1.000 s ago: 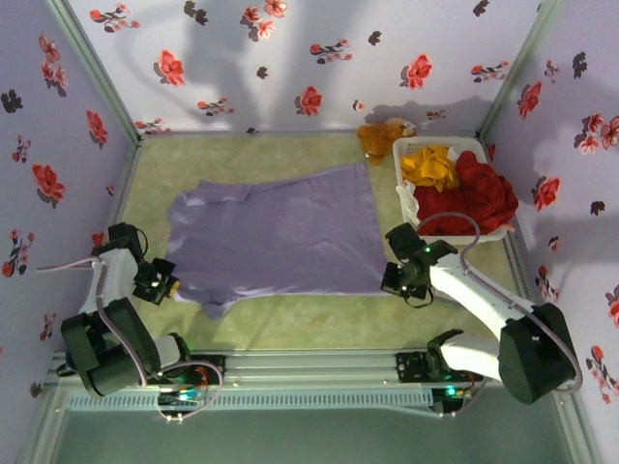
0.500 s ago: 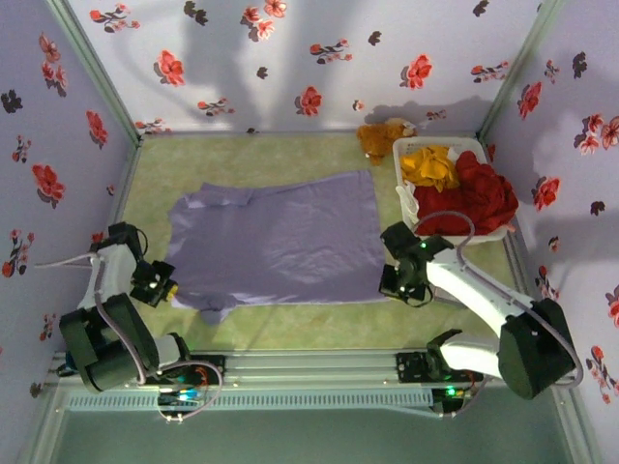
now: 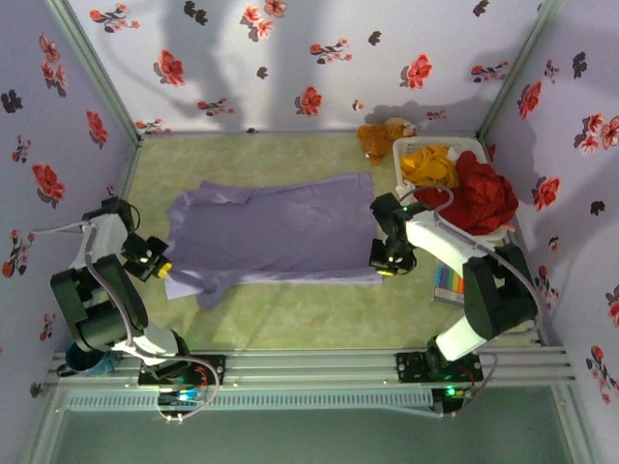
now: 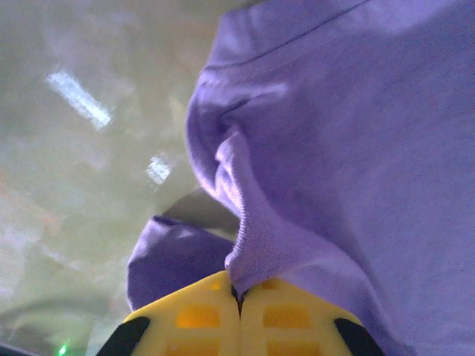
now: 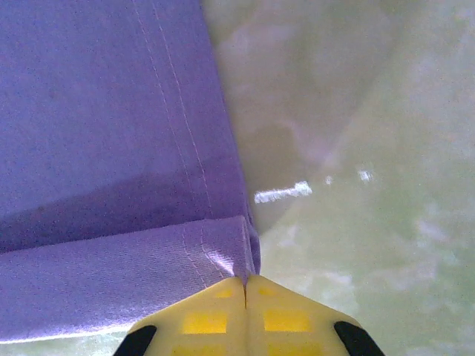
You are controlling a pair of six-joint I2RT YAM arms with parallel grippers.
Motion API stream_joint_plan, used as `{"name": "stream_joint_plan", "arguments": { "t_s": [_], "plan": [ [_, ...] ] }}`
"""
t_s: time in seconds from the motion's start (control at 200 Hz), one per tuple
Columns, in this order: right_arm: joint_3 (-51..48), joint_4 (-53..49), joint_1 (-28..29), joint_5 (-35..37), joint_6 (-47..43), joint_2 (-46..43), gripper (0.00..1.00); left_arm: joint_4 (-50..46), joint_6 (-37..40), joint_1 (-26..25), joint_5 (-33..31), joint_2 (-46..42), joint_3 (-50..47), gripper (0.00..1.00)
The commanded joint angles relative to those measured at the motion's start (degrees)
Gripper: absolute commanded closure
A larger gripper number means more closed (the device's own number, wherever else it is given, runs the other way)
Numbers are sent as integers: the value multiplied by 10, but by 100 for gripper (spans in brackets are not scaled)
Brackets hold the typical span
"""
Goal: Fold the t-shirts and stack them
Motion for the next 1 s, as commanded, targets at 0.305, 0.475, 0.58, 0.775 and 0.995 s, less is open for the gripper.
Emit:
{"name": "stream_joint_plan", "arguments": {
  "t_s": [0.305, 0.475, 0.58, 0.775, 0.995],
  "plan": [
    [99, -12, -20, -1, -34, 90, 100, -8, 29, 5, 29, 57, 60, 100],
    [117, 0, -48, -35, -31, 122, 100, -3, 29, 5, 39, 81, 79, 100],
    [128, 9, -58, -56, -29, 141, 100, -1, 27, 5, 42, 94, 92, 100],
    [145, 24, -61, -77, -22, 159, 100, 9, 19, 5, 43, 109, 95, 100],
    [162, 14, -61, -61, -10, 167, 100, 19, 19, 5, 50, 129, 102, 100]
  ]
}}
